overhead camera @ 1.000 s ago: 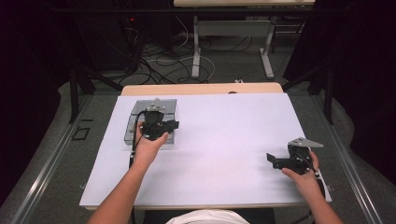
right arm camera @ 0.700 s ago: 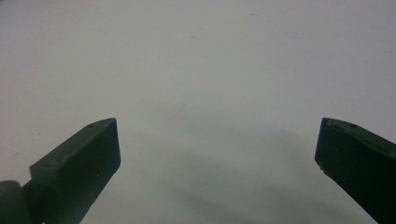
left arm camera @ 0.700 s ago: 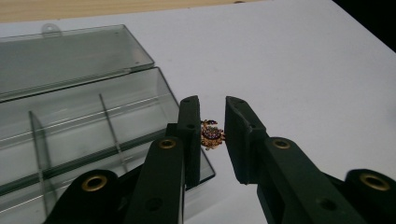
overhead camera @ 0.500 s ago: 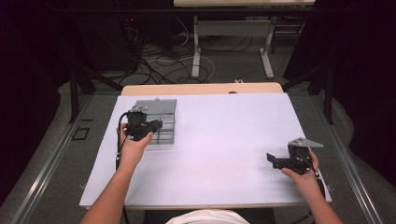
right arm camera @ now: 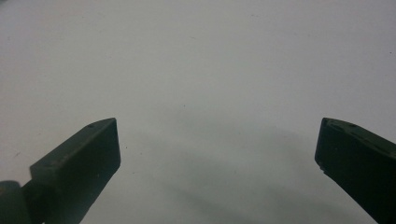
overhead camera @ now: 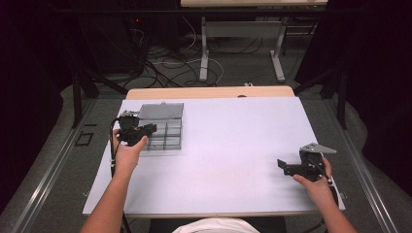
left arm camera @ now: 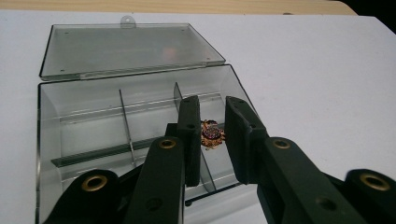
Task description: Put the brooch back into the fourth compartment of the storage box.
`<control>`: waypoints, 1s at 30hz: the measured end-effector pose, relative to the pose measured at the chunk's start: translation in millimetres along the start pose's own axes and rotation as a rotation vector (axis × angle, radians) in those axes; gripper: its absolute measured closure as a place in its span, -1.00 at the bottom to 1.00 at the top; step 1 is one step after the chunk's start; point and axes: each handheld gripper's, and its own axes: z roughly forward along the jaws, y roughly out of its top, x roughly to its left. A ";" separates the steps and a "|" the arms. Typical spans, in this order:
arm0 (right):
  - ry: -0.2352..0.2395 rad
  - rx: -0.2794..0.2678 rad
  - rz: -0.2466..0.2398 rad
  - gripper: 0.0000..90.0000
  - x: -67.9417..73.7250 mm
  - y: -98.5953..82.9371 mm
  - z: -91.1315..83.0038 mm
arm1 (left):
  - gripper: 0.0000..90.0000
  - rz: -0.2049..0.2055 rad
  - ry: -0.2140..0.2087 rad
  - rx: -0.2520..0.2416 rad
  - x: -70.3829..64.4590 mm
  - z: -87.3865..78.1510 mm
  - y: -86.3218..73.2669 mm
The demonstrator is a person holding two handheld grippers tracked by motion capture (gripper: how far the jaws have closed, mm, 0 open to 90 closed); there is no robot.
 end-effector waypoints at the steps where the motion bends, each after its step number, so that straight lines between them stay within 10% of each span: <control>1: 0.002 0.001 0.002 -1.00 0.1 0.0 0.0 | 0.70 -0.002 0.000 0.006 1.8 -0.8 0.0; 30: 0.005 0.000 0.002 -1.00 -0.5 0.1 0.2 | 0.70 -0.083 0.094 0.065 40.2 5.4 -11.8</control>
